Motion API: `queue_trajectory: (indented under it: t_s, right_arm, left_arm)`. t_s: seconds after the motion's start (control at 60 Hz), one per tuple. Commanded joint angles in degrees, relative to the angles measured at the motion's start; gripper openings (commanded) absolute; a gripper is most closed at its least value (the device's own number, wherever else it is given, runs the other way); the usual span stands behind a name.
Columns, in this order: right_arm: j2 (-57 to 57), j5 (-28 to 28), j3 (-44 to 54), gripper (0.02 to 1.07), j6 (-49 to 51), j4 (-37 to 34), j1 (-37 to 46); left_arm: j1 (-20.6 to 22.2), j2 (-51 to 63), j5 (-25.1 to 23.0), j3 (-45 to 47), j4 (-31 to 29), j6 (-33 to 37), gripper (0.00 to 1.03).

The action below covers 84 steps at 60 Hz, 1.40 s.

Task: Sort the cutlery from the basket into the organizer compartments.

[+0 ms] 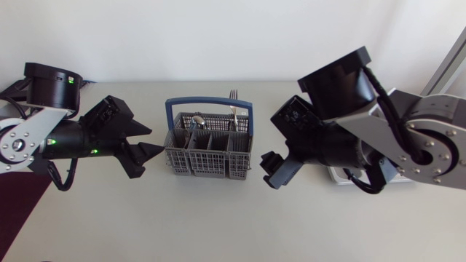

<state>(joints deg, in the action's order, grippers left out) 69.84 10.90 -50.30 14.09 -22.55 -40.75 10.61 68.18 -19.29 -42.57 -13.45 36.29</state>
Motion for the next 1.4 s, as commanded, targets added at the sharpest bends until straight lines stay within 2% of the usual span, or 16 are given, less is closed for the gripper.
queue_trajectory:
  t_s: [0.0, 0.233, 0.333, 0.5, 0.767, 1.1, 1.233, 1.383]
  right_arm:
    - [2.1, 0.0, -2.3, 0.92, -2.0, -0.1, -1.4]
    - [6.7, -3.5, -8.2, 0.92, -4.4, -0.4, -3.9]
    - [9.4, -6.0, -10.6, 0.92, -6.6, -0.7, -4.7]
    - [14.1, -6.3, -13.6, 0.92, -9.2, -0.7, -6.7]
    - [20.2, -3.0, -19.7, 0.91, -11.8, 1.4, -11.6]
    - [30.4, -1.2, -28.8, 0.91, -19.1, 4.1, -13.3]
    - [33.3, -0.6, -30.8, 0.84, -21.5, 4.9, -13.5]
    - [36.4, 1.5, -33.0, 0.82, -24.4, 5.4, -13.7]
  left_arm:
    - [-1.6, 2.3, -0.7, 1.9, 1.4, 2.0, 0.7]
    - [-7.8, 6.9, -3.3, 1.7, 4.1, 4.1, 0.7]
    - [-8.1, 9.2, -3.6, 2.0, 6.1, 4.2, 0.7]
    - [-7.9, 12.0, -4.1, 2.7, 8.8, 4.2, 0.7]
    - [-8.0, 15.6, -6.3, 2.1, 11.0, 4.1, 0.7]
    - [-8.0, 20.6, -8.3, 2.2, 15.3, 3.9, 0.7]
    - [-8.1, 20.9, -9.5, 2.0, 15.8, 3.8, 0.7]
    - [-8.2, 20.4, -11.5, 2.3, 15.9, 3.9, 0.7]
